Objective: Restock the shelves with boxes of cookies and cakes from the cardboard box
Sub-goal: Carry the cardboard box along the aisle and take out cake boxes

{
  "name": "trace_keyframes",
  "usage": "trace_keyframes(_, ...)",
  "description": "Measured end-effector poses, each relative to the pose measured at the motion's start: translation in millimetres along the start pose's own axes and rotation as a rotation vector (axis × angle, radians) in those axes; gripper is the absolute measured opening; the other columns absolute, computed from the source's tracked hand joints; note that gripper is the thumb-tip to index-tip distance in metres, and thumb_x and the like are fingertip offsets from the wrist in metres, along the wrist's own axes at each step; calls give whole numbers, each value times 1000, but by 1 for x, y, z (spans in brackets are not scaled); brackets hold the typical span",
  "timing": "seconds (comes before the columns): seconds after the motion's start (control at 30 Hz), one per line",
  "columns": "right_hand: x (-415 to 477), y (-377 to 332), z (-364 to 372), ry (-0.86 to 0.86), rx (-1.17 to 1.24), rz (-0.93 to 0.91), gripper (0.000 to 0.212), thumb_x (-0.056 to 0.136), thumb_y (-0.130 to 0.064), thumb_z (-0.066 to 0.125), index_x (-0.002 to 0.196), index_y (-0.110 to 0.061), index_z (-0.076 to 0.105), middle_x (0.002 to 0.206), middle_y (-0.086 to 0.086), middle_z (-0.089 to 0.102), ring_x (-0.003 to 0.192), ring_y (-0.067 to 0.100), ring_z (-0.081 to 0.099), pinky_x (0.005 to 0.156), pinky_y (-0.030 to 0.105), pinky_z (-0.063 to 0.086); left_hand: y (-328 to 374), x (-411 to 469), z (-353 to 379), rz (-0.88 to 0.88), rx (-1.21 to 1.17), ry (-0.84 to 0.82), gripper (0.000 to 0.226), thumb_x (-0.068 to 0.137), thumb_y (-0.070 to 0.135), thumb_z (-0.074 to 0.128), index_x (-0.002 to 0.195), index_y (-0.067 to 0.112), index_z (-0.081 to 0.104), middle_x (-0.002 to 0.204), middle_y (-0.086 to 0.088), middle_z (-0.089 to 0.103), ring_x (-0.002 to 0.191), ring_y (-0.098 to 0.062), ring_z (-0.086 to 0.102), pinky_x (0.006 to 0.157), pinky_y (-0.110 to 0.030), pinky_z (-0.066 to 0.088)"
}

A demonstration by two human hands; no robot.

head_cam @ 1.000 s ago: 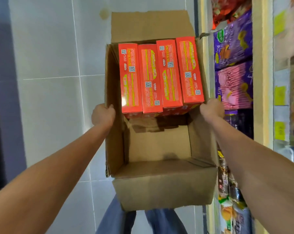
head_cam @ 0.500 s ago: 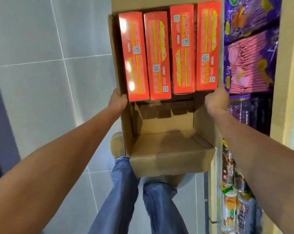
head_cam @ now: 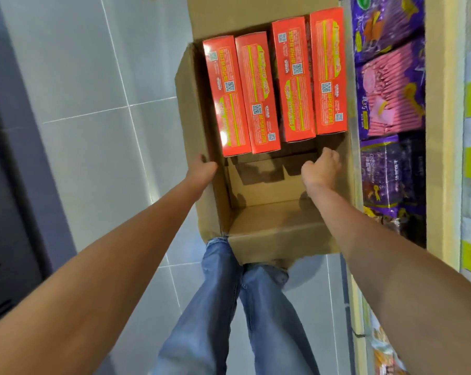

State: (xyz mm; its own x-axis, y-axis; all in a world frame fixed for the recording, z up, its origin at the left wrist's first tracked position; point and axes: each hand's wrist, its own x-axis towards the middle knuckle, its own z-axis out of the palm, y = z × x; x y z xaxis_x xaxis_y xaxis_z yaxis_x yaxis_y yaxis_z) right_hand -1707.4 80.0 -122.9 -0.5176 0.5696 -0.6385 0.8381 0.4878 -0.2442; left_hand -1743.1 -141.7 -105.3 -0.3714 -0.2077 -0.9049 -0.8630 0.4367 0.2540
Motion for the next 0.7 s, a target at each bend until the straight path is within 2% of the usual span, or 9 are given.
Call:
trace_keyframes(0.17,-39,-13,-10,-189,129,-54,49,93,-5,44,141,-12,40,142,9,44,129,29,45,105,45,43,13,-42,-8,30,12,18,59,95,10,43,149,10,20,152,-10,30,136,-29,35,112,-38,34)
trace_keyframes(0.23,-54,-17,-15,-232,169,-30,48,94,-5,43,141,-13,40,143,7,45,130,27,45,104,36,42,22,-59,-8,87,32,22,53,96,8,42,146,7,27,146,-8,39,132,-27,41,101,-27,36)
trace_keyframes(0.3,-68,-20,-20,-278,206,-17,46,95,-4,43,140,-12,41,143,7,46,131,25,45,102,32,40,31,-76,-8,126,61,35,47,96,7,42,143,6,34,140,-9,46,129,-26,44,94,-24,36)
trace_keyframes(0.37,-81,-23,-26,-306,253,8,45,95,-4,44,139,-12,42,142,8,48,130,24,46,100,30,40,41,-88,-9,163,116,18,47,97,9,42,143,7,33,143,-10,44,131,-26,43,103,-29,35)
trace_keyframes(0.5,-92,-35,-22,-359,319,70,43,97,-6,41,139,-10,42,139,9,48,128,24,46,88,23,36,59,-85,-11,181,137,14,60,97,20,45,150,8,19,155,-11,26,142,-27,28,115,-38,27)
trace_keyframes(0.57,-91,-42,-15,-366,316,106,43,97,-6,40,139,-9,43,139,9,48,127,25,46,88,24,36,72,-78,-11,201,161,25,59,97,19,46,148,6,21,153,-12,31,140,-27,32,111,-37,30)
trace_keyframes(0.63,-86,-52,-8,-388,318,138,42,96,-6,41,138,-6,45,135,10,50,125,25,47,89,25,37,83,-63,-15,228,169,36,51,95,18,49,141,6,31,140,-9,45,130,-23,44,98,-32,38)
trace_keyframes(0.7,-76,-62,3,-402,367,196,34,94,-6,43,127,-1,51,116,8,55,111,24,50,82,25,35,97,-39,-21,268,158,25,49,92,25,57,134,11,36,126,2,52,119,-15,51,89,-29,40)
